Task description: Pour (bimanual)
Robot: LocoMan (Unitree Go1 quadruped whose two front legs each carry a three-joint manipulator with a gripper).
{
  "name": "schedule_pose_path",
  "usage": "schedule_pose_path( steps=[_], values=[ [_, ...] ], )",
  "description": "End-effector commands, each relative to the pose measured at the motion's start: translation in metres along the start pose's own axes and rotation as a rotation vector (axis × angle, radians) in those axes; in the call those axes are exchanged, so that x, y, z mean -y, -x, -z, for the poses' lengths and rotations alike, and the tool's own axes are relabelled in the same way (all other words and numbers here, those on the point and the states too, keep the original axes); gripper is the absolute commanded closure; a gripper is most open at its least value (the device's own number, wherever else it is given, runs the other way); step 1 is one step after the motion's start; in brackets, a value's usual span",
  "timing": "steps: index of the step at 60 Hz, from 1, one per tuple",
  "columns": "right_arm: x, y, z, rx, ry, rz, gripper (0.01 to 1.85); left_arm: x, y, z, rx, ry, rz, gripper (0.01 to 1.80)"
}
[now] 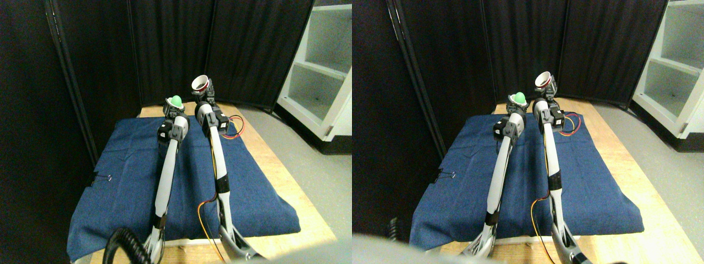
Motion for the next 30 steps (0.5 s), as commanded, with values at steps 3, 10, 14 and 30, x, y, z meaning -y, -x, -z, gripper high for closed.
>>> schedule_pose_path(
  steps=[3, 10, 14, 30],
  values=[
    [0.000, 0.002, -0.004, 0.003, -0.090, -0.006, 1.53, 0.006, 0.000, -0.006, 0.020, 0.003, 0.054, 1.48],
    [0.005, -0.001, -0.005, 0.007, -0.103, -0.020, 1.53, 0.004, 0.000, -0.012, 0.025, -0.008, 0.058, 1.48],
    [0.008, 0.000, -0.006, 0.015, -0.102, -0.020, 1.53, 0.002, 0.000, -0.016, 0.028, -0.011, 0.060, 1.48],
    [0.015, -0.001, -0.010, 0.006, -0.140, -0.021, 1.53, -0.007, -0.002, -0.032, 0.052, -0.032, 0.067, 1.48]
  ],
)
